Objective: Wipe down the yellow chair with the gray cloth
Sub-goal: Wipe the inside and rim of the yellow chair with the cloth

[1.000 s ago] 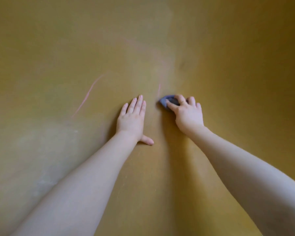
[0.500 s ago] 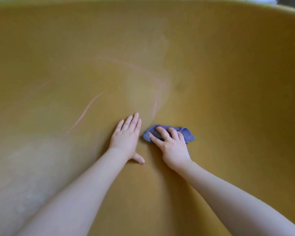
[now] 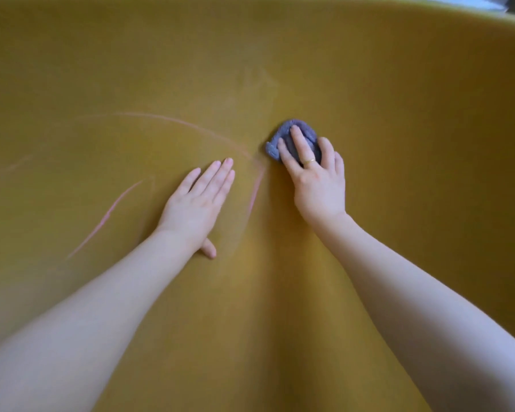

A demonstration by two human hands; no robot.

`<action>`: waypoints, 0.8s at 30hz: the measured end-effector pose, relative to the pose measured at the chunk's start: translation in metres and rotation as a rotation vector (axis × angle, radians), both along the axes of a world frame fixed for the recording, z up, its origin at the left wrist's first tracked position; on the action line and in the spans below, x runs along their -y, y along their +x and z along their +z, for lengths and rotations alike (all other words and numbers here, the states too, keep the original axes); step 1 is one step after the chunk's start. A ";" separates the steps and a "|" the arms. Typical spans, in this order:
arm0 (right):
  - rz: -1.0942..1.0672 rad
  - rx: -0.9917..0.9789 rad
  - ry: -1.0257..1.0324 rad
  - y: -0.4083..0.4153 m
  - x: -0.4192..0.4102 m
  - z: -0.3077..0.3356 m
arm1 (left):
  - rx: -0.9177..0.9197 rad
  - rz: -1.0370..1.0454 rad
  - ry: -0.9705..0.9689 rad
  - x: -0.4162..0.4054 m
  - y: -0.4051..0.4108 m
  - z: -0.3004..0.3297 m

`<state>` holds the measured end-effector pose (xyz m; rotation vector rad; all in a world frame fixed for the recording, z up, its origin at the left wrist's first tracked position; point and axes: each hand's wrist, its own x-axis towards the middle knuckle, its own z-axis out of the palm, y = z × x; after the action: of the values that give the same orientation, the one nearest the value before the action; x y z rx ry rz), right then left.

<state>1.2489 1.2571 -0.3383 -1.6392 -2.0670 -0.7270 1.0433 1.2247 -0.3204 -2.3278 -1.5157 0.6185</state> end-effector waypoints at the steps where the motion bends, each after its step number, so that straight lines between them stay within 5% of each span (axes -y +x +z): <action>1: 0.036 -0.056 -0.018 -0.008 0.006 -0.010 | 0.009 0.003 0.002 0.001 0.000 0.000; 5: 0.224 0.020 -0.130 -0.031 0.050 -0.049 | 0.037 -0.004 0.010 0.002 0.000 0.002; 10: 0.177 0.135 -0.067 -0.019 0.037 -0.040 | 0.037 0.008 0.002 0.003 0.001 0.002; 17: -0.102 -0.172 0.146 -0.014 -0.035 0.039 | 0.030 0.003 0.001 -0.003 -0.002 -0.004; 24: 0.179 -0.018 -0.017 -0.027 0.010 -0.026 | 0.023 0.013 0.020 0.003 0.000 0.003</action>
<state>1.2216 1.2474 -0.3641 -1.4398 -2.1779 -0.6329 1.0431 1.2220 -0.3171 -2.3204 -1.5410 0.5789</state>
